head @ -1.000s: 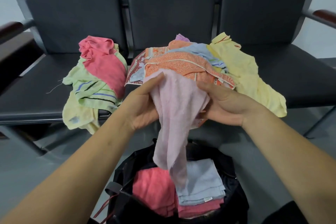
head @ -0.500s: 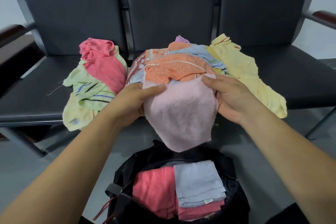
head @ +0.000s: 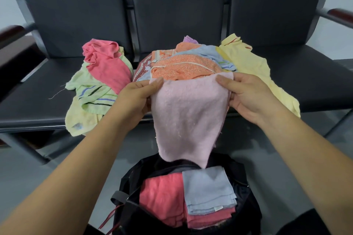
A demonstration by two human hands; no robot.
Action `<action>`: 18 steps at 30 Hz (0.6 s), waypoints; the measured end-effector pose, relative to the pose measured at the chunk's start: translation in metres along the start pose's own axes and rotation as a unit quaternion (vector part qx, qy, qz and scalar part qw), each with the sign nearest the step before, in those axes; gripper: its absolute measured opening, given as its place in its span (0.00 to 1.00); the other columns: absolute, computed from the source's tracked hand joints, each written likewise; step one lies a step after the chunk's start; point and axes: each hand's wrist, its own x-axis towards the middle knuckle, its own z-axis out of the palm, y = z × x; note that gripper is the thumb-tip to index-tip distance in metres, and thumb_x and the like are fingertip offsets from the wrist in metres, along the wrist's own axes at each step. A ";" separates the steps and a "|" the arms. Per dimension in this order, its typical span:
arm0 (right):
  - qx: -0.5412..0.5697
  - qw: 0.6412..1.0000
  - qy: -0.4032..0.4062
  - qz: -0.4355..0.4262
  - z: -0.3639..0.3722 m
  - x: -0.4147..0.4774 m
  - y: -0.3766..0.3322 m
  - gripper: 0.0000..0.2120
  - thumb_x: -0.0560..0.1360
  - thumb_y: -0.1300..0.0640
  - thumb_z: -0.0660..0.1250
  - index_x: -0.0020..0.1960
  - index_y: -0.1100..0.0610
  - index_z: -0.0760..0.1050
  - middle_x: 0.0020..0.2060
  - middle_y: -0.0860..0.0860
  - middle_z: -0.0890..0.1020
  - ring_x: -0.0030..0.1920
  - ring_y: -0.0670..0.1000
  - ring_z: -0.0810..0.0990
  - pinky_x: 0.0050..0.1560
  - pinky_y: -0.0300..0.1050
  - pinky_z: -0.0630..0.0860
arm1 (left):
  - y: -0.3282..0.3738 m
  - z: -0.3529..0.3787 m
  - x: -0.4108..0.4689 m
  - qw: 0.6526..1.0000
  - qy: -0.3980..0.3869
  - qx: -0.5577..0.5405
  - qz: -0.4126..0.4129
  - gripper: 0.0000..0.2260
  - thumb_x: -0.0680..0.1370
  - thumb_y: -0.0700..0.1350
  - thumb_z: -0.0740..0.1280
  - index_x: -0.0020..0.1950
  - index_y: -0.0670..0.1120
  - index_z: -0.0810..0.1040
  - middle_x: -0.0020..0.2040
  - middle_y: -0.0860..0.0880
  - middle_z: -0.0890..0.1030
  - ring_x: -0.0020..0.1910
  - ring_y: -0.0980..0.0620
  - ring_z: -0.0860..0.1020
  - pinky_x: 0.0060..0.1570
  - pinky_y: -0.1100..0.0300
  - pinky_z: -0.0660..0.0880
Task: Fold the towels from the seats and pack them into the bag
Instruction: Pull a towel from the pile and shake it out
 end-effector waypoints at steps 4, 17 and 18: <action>0.169 0.984 -0.050 0.008 0.000 0.002 -0.004 0.18 0.78 0.62 0.68 0.66 0.67 0.75 0.62 0.59 0.83 0.63 0.55 0.82 0.62 0.49 0.80 | 0.002 0.003 -0.003 0.998 -0.040 -0.017 0.038 0.13 0.77 0.44 0.67 0.59 0.41 0.82 0.51 0.45 0.86 0.48 0.48 0.84 0.51 0.49 0.82; -0.099 0.984 0.073 -0.128 -0.015 0.008 -0.001 0.09 0.75 0.56 0.75 0.54 0.56 0.85 0.51 0.52 0.87 0.54 0.53 0.86 0.52 0.47 0.80 | -0.004 0.005 0.000 0.986 0.037 0.060 0.150 0.10 0.82 0.40 0.65 0.60 0.44 0.83 0.59 0.43 0.84 0.62 0.43 0.81 0.63 0.51 0.76; -0.104 0.983 0.076 -0.131 -0.014 0.006 -0.002 0.08 0.75 0.57 0.75 0.54 0.56 0.85 0.50 0.51 0.87 0.53 0.52 0.86 0.51 0.45 0.80 | -0.003 0.006 -0.001 0.984 0.050 0.070 0.153 0.09 0.82 0.41 0.65 0.58 0.45 0.84 0.57 0.45 0.85 0.59 0.46 0.81 0.61 0.53 0.77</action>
